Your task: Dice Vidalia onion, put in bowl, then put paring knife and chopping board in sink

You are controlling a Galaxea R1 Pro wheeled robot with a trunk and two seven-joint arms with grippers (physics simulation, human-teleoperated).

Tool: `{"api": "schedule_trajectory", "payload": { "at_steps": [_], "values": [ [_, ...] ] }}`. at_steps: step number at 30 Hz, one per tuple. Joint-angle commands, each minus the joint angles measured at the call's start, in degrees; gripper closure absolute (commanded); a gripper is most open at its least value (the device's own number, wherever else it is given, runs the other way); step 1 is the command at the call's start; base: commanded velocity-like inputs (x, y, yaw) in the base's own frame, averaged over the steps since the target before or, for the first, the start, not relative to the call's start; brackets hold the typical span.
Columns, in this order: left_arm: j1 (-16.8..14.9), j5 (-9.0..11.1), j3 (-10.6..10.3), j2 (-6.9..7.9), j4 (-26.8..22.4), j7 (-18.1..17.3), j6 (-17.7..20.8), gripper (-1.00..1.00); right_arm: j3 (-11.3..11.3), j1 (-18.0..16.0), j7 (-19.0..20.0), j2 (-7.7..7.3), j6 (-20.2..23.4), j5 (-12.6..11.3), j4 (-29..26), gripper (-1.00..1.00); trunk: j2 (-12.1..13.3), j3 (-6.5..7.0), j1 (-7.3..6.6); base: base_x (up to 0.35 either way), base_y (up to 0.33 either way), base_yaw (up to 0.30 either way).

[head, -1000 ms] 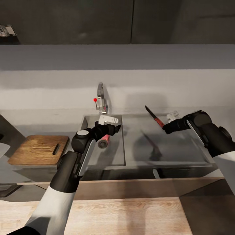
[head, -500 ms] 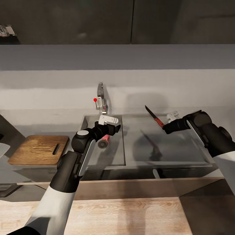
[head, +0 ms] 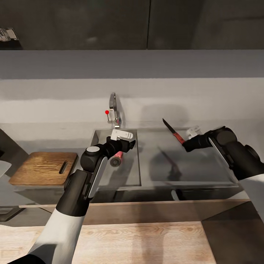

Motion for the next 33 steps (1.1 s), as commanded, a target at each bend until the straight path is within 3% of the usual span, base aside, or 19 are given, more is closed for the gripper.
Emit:
{"api": "schedule_trajectory", "payload": {
  "at_steps": [1, 7, 19, 33],
  "values": [
    [-0.05, 0.04, 0.04, -0.02, -0.02, -0.15, 0.31, -1.00, 0.12, 0.56, -1.55, -0.05, -0.08, 0.09, -0.61, 1.00, -0.11, -0.10, 0.03, 0.000, 0.000, 0.000],
    [-0.05, 0.04, 0.04, -0.02, 0.94, -0.15, 0.31, -1.00, 0.13, 1.54, -4.48, -0.02, -3.94, 0.01, -1.24, 1.00, -0.11, -0.10, 0.03, 0.000, 0.000, 0.000],
    [-0.05, 0.04, 0.04, -0.02, 1.90, -0.15, 0.31, -1.00, 0.13, 2.21, -4.56, 0.03, -4.99, -0.15, -1.30, 1.00, -0.11, -0.10, 0.03, 0.000, 0.000, 0.000],
    [-0.05, 0.04, 0.07, -0.02, 2.57, -0.15, 0.29, -1.00, 0.07, 2.25, -4.38, 0.03, -5.63, -4.92, -1.30, 1.00, -0.11, -0.10, 0.03, 0.000, 0.017, 0.000]
  ]
}}
